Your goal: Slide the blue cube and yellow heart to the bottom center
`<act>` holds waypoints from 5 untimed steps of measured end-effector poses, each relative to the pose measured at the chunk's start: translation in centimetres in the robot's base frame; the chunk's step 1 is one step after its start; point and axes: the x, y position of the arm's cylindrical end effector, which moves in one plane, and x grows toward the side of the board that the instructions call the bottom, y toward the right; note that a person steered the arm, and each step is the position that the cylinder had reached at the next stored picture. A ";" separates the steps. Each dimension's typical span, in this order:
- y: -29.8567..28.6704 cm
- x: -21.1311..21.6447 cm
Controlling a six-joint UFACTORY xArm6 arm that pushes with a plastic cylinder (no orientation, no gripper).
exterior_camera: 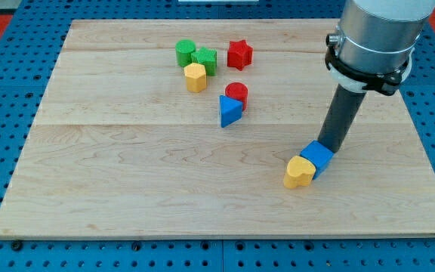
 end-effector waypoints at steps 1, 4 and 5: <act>1.6 -0.2; 0.2 2.9; -6.3 3.4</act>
